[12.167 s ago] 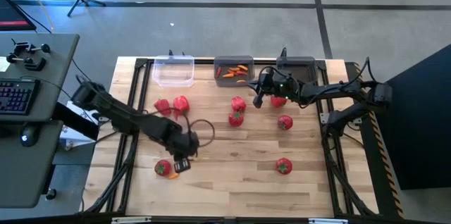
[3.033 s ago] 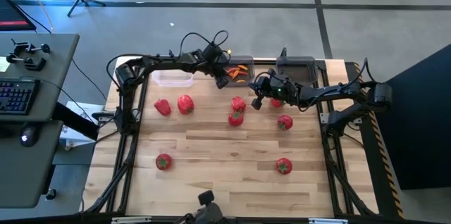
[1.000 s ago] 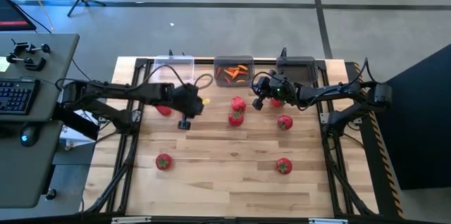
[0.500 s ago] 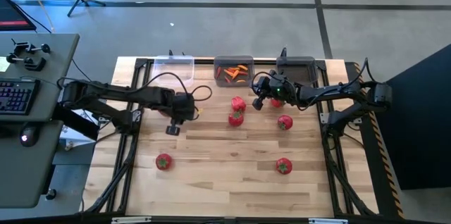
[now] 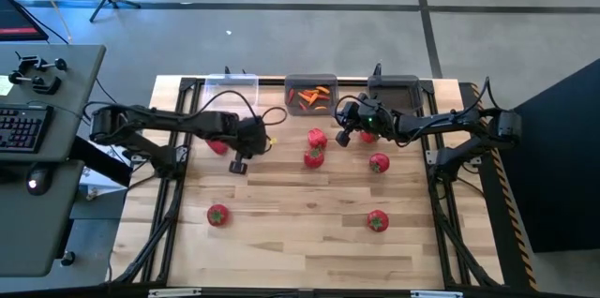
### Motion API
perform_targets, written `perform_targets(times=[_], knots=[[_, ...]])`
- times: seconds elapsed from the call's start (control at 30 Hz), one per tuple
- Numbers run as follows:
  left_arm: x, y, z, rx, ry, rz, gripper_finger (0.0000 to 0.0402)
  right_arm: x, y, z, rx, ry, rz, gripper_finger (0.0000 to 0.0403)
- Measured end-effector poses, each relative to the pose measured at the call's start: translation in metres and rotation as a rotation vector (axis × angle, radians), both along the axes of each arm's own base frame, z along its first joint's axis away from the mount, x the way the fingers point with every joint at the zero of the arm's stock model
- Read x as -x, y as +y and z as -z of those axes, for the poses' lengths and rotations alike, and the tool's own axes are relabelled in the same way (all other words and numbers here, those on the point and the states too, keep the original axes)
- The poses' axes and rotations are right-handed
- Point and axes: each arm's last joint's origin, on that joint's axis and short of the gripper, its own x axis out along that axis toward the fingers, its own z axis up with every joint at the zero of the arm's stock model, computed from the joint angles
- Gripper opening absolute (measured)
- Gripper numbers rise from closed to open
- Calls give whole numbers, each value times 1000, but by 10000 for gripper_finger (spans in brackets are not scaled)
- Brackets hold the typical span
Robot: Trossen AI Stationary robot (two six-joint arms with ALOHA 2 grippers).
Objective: Sort produce into baskets
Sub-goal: Put the bell pepper into the transparent bin, then put the red bell pepper into the transparent bin
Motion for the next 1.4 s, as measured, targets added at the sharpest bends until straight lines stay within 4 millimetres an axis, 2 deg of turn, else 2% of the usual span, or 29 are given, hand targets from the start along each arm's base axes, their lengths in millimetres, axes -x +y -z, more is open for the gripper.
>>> perform_targets(times=[0.23, 0.4, 0.6, 0.77, 0.83, 0.9, 1.07, 1.4], knots=[[-4, -6, 7, -121, 54, 30, 93, 0, 0, 0, -1, 1, 1, 0], [-9, -4, 21, -156, 112, 32, 109, 0, 0, 0, -1, 1, 0, 0], [-14, 0, 36, -259, 178, 18, 91, 0, 0, 0, -1, 2, 0, 0], [-15, 0, 39, -260, 191, 24, 42, 0, 0, 1, -2, 7, 0, 0], [-15, 0, 38, -261, 188, 27, 15, 0, 0, 1, -2, 7, 0, 0], [-16, 0, 35, -259, 183, 27, 5, 0, 0, 1, -2, 8, 0, 0], [-25, 1, 23, -232, 151, 30, 1, 0, 0, 1, -2, 9, -1, 0], [-36, 7, -10, -61, 109, 32, 0, 0, 0, 1, -2, 10, -1, 0]])
